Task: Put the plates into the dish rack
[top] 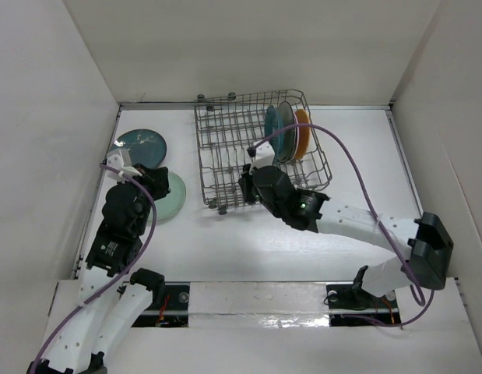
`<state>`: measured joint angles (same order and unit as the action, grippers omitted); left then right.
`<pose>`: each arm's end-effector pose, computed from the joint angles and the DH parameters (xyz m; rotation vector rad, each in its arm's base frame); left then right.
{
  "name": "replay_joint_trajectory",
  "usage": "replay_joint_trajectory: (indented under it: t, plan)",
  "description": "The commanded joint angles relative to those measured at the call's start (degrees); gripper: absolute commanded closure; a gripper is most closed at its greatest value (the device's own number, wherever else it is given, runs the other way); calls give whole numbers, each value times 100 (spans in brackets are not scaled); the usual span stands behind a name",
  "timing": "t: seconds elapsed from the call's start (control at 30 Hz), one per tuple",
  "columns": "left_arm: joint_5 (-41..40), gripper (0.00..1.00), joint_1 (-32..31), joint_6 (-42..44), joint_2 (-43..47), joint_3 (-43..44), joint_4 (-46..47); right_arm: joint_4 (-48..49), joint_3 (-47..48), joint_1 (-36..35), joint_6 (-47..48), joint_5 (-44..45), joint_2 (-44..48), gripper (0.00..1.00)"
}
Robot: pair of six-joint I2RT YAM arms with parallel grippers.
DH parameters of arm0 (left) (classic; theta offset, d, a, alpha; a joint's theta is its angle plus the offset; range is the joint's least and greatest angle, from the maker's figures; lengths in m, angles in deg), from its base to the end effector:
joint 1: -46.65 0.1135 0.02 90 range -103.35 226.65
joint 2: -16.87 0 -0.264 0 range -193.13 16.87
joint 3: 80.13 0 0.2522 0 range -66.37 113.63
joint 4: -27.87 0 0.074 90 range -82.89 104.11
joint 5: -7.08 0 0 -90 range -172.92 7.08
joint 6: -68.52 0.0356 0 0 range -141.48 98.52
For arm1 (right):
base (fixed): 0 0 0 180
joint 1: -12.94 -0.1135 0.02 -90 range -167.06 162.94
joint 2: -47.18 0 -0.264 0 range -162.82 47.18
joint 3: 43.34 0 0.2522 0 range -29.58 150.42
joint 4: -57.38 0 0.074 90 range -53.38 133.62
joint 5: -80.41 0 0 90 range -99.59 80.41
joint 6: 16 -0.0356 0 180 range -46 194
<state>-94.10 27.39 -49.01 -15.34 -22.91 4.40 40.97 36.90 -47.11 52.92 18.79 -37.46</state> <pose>0.1288 -0.0377 0.3638 -0.2685 1.5423 -0.4954 0.1870 0.2907 0.3196 -0.3196 1.8913 0.4846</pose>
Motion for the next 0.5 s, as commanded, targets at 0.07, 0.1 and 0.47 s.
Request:
replay_joint_trajectory:
  t: [0.07, 0.1, 0.47]
  plan:
    - [-892, 85, 134, -1560, 39, -188, -731, 573, -723, -24, -72, -507, 1368, 78]
    - [-1025, 75, 134, -1745, 56, -241, -873, 573, -837, -24, -63, -579, 1502, 74]
    - [-1045, 16, 134, -4224, -13, -1428, -2192, 670, -2007, -24, 43, -1387, 2970, 60]
